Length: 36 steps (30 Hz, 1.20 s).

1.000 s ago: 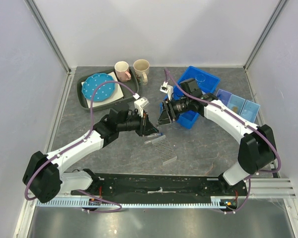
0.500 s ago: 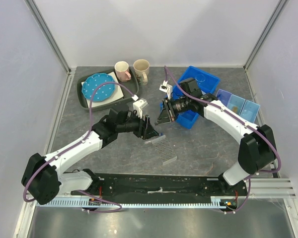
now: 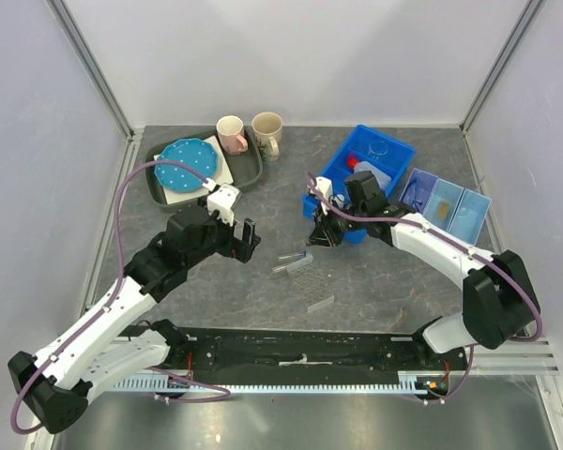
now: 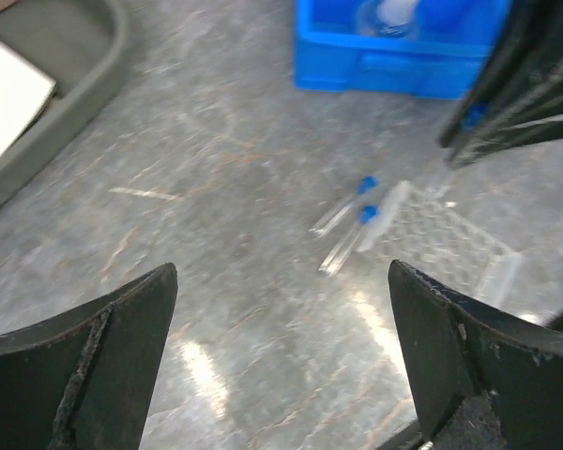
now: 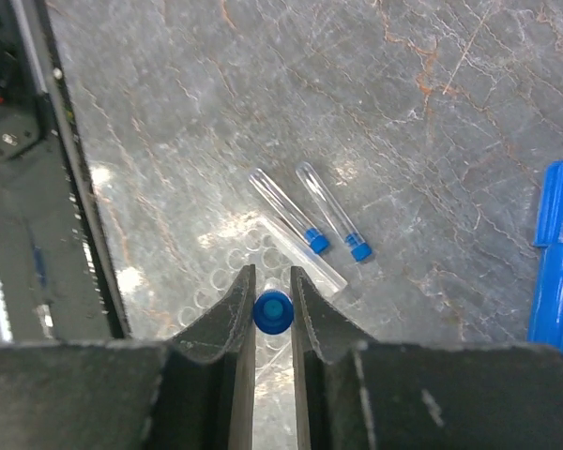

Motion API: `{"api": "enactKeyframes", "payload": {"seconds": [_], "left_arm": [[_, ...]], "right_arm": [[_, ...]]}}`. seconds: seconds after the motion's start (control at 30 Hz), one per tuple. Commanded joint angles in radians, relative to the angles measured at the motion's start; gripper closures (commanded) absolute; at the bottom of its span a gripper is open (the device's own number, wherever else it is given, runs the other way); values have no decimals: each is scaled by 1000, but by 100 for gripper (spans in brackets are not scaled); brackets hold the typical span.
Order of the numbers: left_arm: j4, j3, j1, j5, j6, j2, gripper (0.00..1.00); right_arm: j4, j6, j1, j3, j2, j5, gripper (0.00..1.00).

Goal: Organize the chemistry lab equipment

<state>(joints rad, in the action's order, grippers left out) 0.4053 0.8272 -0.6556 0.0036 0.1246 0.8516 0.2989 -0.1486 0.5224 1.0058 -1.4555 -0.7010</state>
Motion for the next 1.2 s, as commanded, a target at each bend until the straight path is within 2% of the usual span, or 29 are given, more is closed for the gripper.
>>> {"api": "enactKeyframes", "payload": {"seconds": [0.0, 0.1, 0.3, 0.7, 1.17], "left_arm": [[67, -42, 5, -220, -88, 7, 0], [60, -94, 5, -226, -74, 15, 1], [63, -82, 5, -249, -69, 33, 3], [61, -83, 5, -225, -65, 32, 3], [63, -85, 5, -212, -63, 30, 4]], "right_arm": [[-121, -124, 33, -44, 23, 73, 87], [-124, -166, 59, -52, 14, 115, 87], [-124, -201, 77, -71, 7, 173, 86], [-98, -238, 79, -145, 34, 147, 84], [-138, -210, 90, -139, 7, 144, 83]]}}
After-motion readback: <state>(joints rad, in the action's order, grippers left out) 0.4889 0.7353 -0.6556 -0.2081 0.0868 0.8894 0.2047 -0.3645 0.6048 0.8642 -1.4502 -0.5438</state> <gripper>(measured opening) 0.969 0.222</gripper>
